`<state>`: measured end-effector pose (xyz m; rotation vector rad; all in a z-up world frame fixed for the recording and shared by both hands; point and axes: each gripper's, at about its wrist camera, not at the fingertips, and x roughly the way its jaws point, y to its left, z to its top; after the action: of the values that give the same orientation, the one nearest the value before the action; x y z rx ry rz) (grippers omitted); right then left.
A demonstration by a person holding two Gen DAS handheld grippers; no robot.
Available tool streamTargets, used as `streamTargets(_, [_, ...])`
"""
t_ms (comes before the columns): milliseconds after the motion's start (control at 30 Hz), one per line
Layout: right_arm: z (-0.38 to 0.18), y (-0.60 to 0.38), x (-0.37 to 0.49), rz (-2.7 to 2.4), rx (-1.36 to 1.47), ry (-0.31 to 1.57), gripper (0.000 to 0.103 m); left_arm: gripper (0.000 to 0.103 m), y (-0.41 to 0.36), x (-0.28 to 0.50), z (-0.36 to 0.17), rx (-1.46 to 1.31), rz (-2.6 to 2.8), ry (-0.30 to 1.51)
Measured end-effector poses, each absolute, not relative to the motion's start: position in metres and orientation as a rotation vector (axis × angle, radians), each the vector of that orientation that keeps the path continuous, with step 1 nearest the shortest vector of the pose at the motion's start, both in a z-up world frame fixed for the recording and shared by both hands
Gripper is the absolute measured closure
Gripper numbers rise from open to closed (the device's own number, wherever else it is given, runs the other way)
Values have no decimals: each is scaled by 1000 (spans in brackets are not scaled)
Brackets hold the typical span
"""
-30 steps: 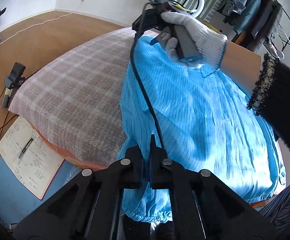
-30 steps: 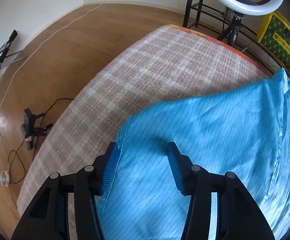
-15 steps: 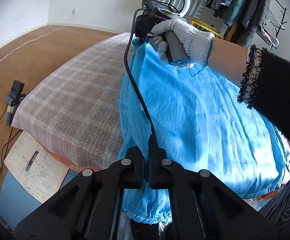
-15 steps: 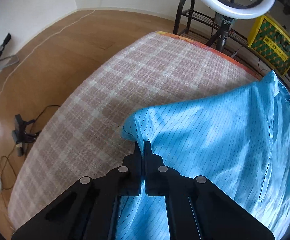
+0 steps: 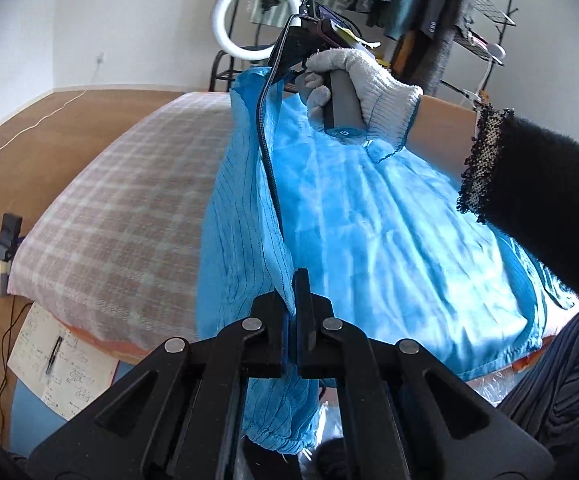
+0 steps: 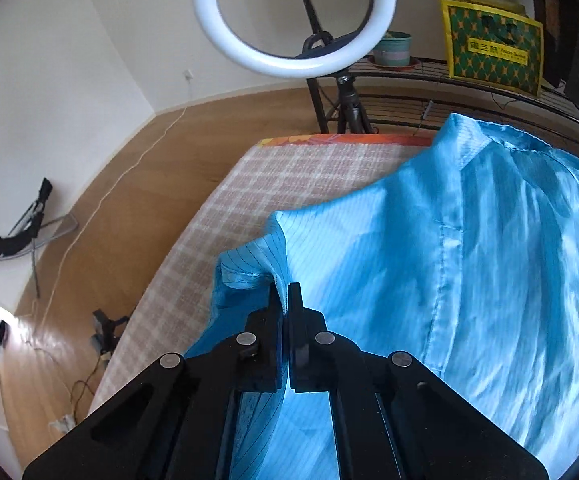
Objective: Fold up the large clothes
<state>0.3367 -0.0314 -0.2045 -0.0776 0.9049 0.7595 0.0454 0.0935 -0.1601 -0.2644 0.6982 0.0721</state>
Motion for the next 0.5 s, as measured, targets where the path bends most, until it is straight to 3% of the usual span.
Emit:
streamTargets(300, [-206,-150,373,668,105,953,102,103,25,63,-165,-189,-58,752])
streamTargets(500, [-218,-206,387,592,84,977,102,103,-17,68,-174,-116,-138,792])
